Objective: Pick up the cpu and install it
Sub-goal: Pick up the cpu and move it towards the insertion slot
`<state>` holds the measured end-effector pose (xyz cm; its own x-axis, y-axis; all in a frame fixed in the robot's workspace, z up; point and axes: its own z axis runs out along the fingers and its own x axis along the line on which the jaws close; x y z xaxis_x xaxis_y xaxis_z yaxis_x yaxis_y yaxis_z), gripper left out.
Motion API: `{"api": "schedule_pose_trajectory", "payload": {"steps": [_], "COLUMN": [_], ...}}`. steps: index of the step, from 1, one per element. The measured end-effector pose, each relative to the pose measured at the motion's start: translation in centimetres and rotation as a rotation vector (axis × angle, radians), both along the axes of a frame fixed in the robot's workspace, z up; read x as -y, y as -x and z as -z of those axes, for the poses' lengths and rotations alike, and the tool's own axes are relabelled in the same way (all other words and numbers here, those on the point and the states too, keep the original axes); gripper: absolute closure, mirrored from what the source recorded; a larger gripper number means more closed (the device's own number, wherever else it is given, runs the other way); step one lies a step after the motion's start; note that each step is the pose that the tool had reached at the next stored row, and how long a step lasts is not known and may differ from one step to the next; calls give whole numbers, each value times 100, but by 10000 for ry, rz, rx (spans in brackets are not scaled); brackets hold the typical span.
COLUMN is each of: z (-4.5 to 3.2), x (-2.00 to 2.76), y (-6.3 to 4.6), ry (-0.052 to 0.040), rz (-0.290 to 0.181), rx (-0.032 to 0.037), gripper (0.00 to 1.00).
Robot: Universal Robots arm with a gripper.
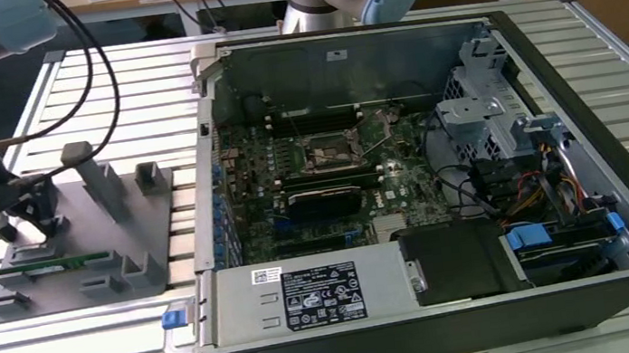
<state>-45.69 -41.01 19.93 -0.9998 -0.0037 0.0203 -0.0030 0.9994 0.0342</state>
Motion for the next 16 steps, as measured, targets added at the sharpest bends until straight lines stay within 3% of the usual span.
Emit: {"api": "schedule_pose_trajectory", "payload": {"steps": [16], "z": [-31], "x": [0], "y": [0], "ry": [1], "rz": [0], "rx": [-2], "gripper": [47]}}
